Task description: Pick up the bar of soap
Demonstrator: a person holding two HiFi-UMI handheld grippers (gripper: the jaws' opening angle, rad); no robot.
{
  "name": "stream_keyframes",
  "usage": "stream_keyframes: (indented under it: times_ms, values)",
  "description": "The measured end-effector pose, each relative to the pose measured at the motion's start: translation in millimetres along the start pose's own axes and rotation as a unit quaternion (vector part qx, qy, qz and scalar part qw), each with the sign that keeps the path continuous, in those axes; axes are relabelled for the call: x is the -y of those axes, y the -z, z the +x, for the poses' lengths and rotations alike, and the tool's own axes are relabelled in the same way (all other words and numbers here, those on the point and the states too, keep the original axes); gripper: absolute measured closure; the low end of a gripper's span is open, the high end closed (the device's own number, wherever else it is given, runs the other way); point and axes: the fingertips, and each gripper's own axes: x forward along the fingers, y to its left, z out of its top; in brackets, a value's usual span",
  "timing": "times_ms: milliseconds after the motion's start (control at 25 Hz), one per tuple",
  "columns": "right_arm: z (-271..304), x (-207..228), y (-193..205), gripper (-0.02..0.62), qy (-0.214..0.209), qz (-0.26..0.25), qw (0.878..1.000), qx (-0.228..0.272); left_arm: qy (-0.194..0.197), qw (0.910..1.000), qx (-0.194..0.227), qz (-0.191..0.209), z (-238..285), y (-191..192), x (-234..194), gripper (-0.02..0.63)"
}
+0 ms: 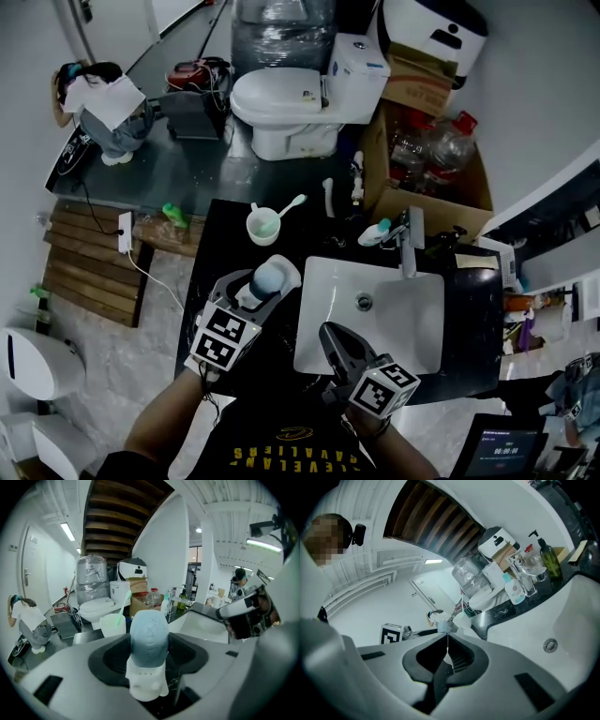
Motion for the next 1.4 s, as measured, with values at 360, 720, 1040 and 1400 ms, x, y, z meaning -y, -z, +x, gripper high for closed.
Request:
stream_keyframes:
  times_ms: [360,720,1040,1400]
  values:
    - [-4.2,-11.1,-1.9,0.577,-0.013,-0.018,1.000,-0.001,0.016,0.9976,0.058,-0.034,-46.2,-38.1,21.8,0.339]
    - [-12.8,-17.6,-11.6,0.577,-0.022,-0.040,0.999,0.010,0.042,0.9922,0.108,-0.045,-88.3,-62.8,58.5,0.339]
    - [-24.2,-33.7,-26.0,0.577,-0.035,-0.073,0.996,0.038,0.083,0.9832,0.147,-0.070,-115.2,-78.1,88.0,0.339]
    - [-39.2,-41.2,-39.2,0.577,-0.029,-0.089,0.994,0.061,0.104,0.9766,0.165,-0.090,-123.6,-92.5,105.6,0.339]
